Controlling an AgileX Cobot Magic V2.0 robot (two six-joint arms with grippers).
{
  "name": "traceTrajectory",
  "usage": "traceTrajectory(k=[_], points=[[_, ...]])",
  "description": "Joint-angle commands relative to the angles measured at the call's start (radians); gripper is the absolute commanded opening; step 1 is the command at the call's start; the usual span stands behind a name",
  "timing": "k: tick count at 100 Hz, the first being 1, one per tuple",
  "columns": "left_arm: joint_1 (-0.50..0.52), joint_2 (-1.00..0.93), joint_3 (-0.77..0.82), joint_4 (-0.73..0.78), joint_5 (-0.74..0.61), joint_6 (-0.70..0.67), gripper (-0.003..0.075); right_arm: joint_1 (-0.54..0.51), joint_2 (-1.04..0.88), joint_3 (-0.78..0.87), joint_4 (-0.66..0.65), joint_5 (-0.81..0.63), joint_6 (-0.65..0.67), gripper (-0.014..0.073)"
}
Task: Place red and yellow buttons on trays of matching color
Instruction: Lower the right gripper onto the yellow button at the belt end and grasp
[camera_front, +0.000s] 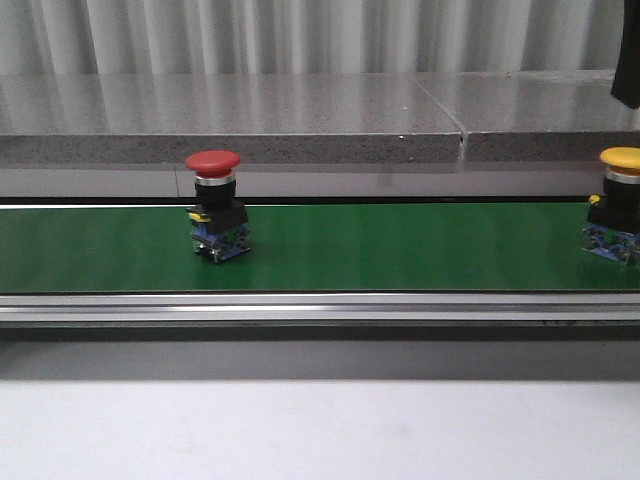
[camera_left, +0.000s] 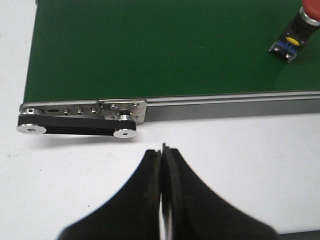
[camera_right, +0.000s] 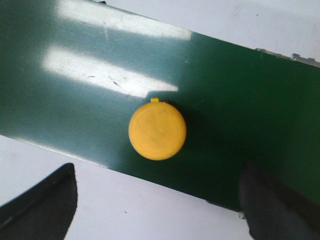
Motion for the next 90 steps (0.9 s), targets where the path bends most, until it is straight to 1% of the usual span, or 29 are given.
traceTrajectory(k=[1, 22, 29, 34, 39, 44, 51, 58, 62, 71, 90], points=[[-0.007, 0.002, -0.027, -0.012, -0.06, 0.001, -0.002, 0.002, 0.003, -0.036, -0.001, -0.016, -0.011, 0.0646], [-0.007, 0.002, -0.027, -0.012, -0.06, 0.001, -0.002, -0.022, 0.086, -0.036, -0.045, -0.043, -0.01, 0.0643], [-0.007, 0.002, -0.027, -0.012, -0.06, 0.001, -0.002, -0.03, 0.109, -0.036, -0.045, -0.057, -0.01, 0.0612], [-0.007, 0.002, -0.027, -0.012, -0.06, 0.001, -0.002, -0.035, 0.124, -0.036, -0.052, -0.065, -0.01, 0.056], [-0.007, 0.002, -0.027, -0.012, -0.06, 0.001, -0.002, -0.041, 0.135, -0.036, -0.054, -0.074, -0.01, 0.0485], [-0.007, 0.002, -0.027, -0.012, -0.06, 0.001, -0.002, -0.046, 0.142, -0.036, -0.054, -0.082, -0.01, 0.0388], [-0.007, 0.002, -0.027, -0.012, -0.06, 0.001, -0.002, -0.05, 0.148, -0.036, -0.054, -0.086, -0.01, 0.0286], [-0.007, 0.002, -0.027, -0.012, -0.06, 0.001, -0.002, -0.05, 0.148, -0.036, -0.054, -0.088, -0.01, 0.0225], [-0.007, 0.002, -0.027, -0.012, -0.06, 0.001, -0.002, -0.05, 0.148, -0.036, -0.054, -0.089, -0.01, 0.0213], [-0.007, 0.002, -0.027, -0.012, -0.06, 0.001, -0.002, -0.05, 0.142, -0.036, -0.054, -0.092, 0.011, 0.0215], [-0.007, 0.002, -0.027, -0.012, -0.06, 0.001, -0.002, -0.052, 0.077, -0.036, -0.098, -0.097, 0.155, 0.0215]])
